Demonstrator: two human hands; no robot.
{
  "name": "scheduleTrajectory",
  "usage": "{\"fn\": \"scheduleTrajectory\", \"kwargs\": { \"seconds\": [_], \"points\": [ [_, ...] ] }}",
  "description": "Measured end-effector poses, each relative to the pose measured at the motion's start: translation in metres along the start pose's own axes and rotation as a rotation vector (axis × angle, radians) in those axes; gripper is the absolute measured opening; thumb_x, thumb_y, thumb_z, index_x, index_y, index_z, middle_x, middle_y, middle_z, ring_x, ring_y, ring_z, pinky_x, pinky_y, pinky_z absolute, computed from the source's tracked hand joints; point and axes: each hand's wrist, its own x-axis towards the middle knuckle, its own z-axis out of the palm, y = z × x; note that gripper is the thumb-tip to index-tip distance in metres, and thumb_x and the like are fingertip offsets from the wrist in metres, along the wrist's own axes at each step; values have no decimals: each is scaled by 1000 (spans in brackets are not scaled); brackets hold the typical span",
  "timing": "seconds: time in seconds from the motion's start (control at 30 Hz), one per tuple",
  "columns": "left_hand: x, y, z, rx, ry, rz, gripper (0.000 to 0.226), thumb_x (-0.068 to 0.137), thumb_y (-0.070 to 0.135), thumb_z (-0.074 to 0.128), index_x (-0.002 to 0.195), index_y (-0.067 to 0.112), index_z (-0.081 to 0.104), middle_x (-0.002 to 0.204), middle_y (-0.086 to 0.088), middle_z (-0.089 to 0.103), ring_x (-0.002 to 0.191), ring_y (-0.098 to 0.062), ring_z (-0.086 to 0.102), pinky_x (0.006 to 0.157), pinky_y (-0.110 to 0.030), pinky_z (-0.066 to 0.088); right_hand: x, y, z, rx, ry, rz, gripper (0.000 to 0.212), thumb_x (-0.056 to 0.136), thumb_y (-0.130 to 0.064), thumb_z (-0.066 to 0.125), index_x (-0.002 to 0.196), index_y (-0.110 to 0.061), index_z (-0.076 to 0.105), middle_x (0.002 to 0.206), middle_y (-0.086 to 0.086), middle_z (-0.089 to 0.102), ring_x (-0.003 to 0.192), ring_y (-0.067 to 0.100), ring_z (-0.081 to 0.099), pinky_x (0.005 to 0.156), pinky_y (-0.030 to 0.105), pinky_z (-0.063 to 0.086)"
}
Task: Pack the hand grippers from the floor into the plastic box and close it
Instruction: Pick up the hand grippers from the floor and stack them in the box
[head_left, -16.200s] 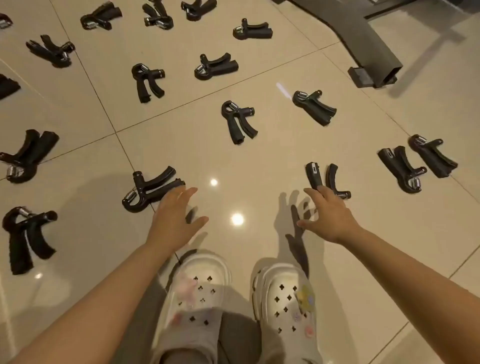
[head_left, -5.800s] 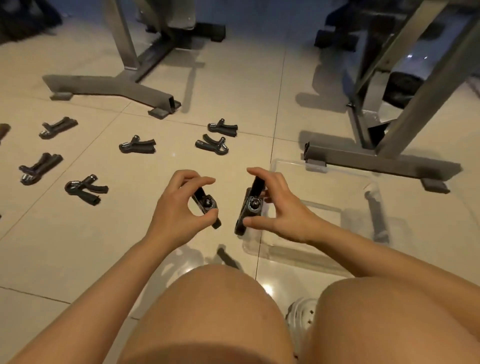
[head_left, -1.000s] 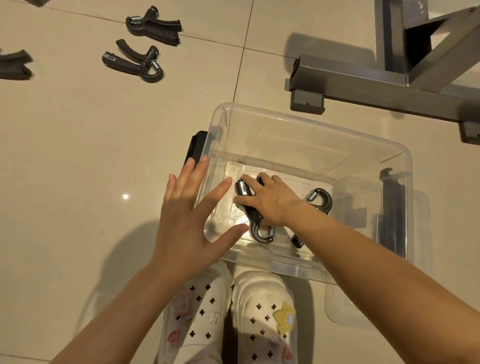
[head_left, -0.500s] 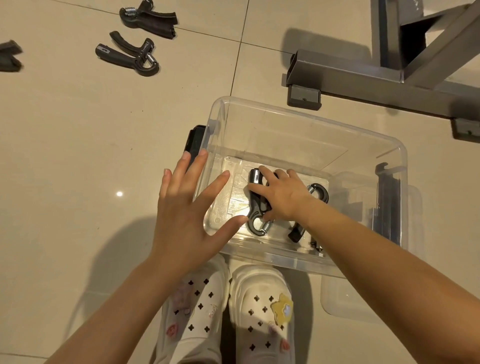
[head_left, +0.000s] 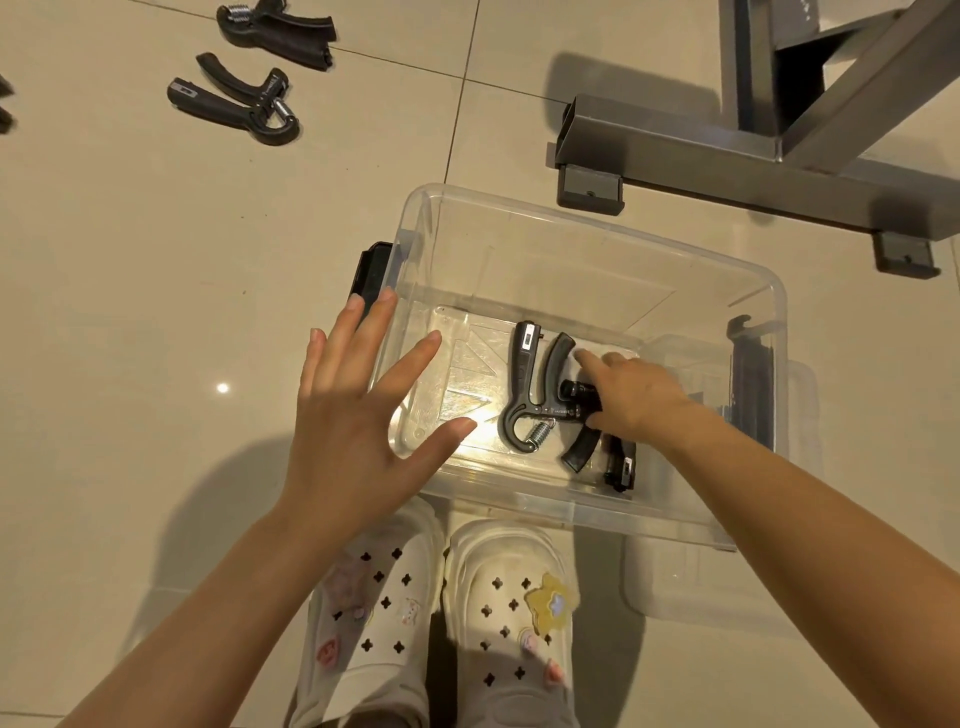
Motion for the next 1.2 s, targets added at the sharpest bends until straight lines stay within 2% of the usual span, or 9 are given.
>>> {"fn": "scheduleTrajectory", "kwargs": {
  "seconds": [0.07,0.13,0.3,0.43,0.63,0.77,0.9,1.03,1.2],
  "points": [
    [0,1,-1,7,-3,-14,68,81,66,46,133,23,53,155,-5,23,146,-22,10,116,-51,8,-7,8,9,-113,-43,-3,68,89,-35,56,145,-21,21,148,10,28,126,34,39,97,40,38],
    [0,2,-1,32,-4,-21,68,81,66,46,133,24,53,155,-4,23,145,-22,10,116,-50,7,-9,12,14,-166,-96,-41,65,92,-30,51,147,-23,18,154,11,15,131,35,34,102,40,34],
    [1,3,-1,85,3,-28,68,81,67,44,130,21,57,153,-4,27,144,-24,17,115,-50,7,-8,17,-3,-257,-203,-79,68,92,-27,51,149,-31,16,153,3,20,127,33,39,99,39,41],
    [1,4,-1,148,13,-12,68,83,66,43,127,18,59,152,-8,31,141,-26,25,114,-51,9,-10,15,-6,-260,-259,-98,75,90,-28,54,149,-38,9,158,-1,4,130,33,37,103,42,37],
    [1,4,0,164,-3,-12,70,84,69,39,129,18,57,154,-6,26,143,-25,20,114,-52,9,-9,8,2,-241,-252,-51,68,93,-24,44,148,-40,7,158,-3,3,129,35,36,104,46,34],
    [1,5,0,138,-2,-10,71,84,69,38,129,18,57,154,-7,26,144,-25,17,115,-52,10,-18,0,-2,-189,-131,-81,68,95,-40,47,148,-39,6,159,4,1,140,39,17,110,51,24],
    [1,6,-1,127,-12,-12,71,84,68,40,129,17,57,154,-8,25,144,-24,15,116,-49,8,-13,-32,-6,-187,24,-322,70,94,-51,44,148,-41,0,159,6,-10,143,41,5,114,52,17],
    [2,6,-2,122,-18,-19,70,83,69,40,130,19,57,155,-6,25,145,-23,12,116,-48,7,1,-45,-3,-390,42,-312,70,97,-38,45,148,-42,-2,157,9,-17,139,49,11,111,51,23],
    [2,6,-1,100,-17,-34,68,82,67,42,129,21,57,155,-4,24,145,-21,10,117,-48,6,6,-39,5,-342,109,-288,66,99,-29,44,147,-46,1,158,5,-16,140,46,11,112,51,22]
  ]
}}
